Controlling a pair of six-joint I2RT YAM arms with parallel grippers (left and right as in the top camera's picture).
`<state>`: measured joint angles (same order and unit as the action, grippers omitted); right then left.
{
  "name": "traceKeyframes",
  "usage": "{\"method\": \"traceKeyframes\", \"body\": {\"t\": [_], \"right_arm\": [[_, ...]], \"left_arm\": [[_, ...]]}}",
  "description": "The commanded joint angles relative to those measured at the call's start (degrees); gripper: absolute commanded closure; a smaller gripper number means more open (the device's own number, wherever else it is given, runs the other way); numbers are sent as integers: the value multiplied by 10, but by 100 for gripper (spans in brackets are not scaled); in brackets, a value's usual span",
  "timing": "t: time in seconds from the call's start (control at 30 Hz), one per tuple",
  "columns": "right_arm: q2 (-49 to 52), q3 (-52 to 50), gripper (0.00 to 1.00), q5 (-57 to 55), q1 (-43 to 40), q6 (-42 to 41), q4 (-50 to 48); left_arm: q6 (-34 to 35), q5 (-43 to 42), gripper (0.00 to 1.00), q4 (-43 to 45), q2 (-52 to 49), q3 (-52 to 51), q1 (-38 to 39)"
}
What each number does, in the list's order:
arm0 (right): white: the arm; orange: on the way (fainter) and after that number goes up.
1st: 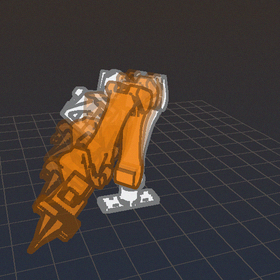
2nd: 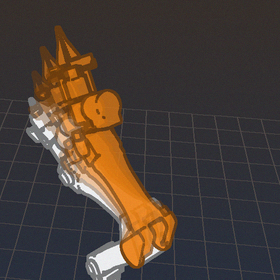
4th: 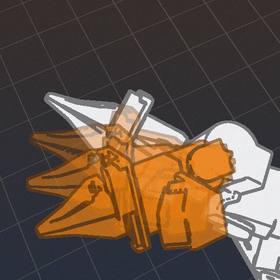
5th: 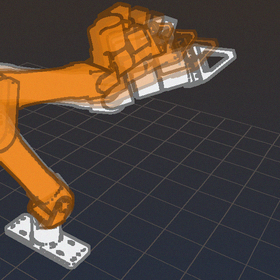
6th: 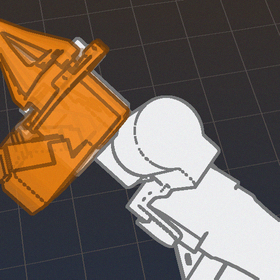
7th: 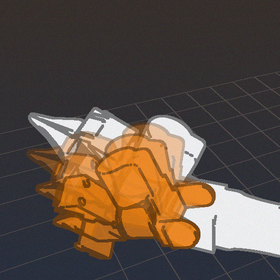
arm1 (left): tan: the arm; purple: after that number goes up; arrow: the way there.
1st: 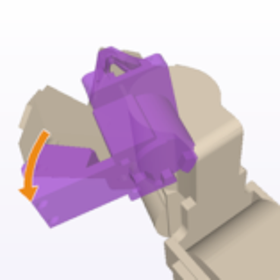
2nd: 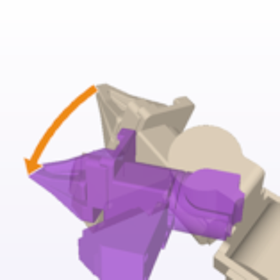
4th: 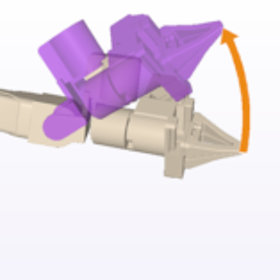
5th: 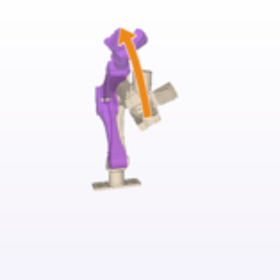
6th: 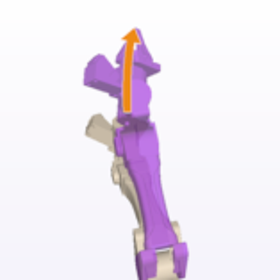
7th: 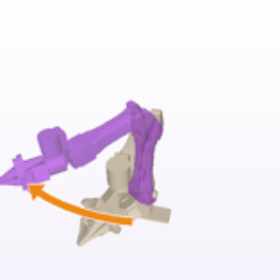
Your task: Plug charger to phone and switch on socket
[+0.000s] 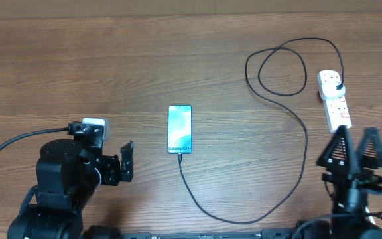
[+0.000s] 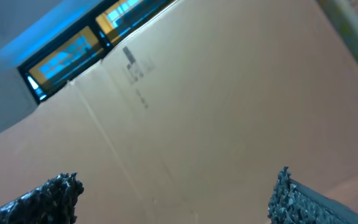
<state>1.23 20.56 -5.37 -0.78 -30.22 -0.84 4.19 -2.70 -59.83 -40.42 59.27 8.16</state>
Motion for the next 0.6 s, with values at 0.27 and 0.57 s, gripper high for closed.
{"method": "traceKeyframes", "body": {"t": [0.27, 0.57], "right_arm": [[-11, -129, 0, 34, -5, 44, -30], [-11, -186, 0, 33, -5, 52, -30]], "left_arm": [[6, 8, 0, 1, -1, 0, 1], [6, 8, 0, 1, -1, 0, 1]]}}
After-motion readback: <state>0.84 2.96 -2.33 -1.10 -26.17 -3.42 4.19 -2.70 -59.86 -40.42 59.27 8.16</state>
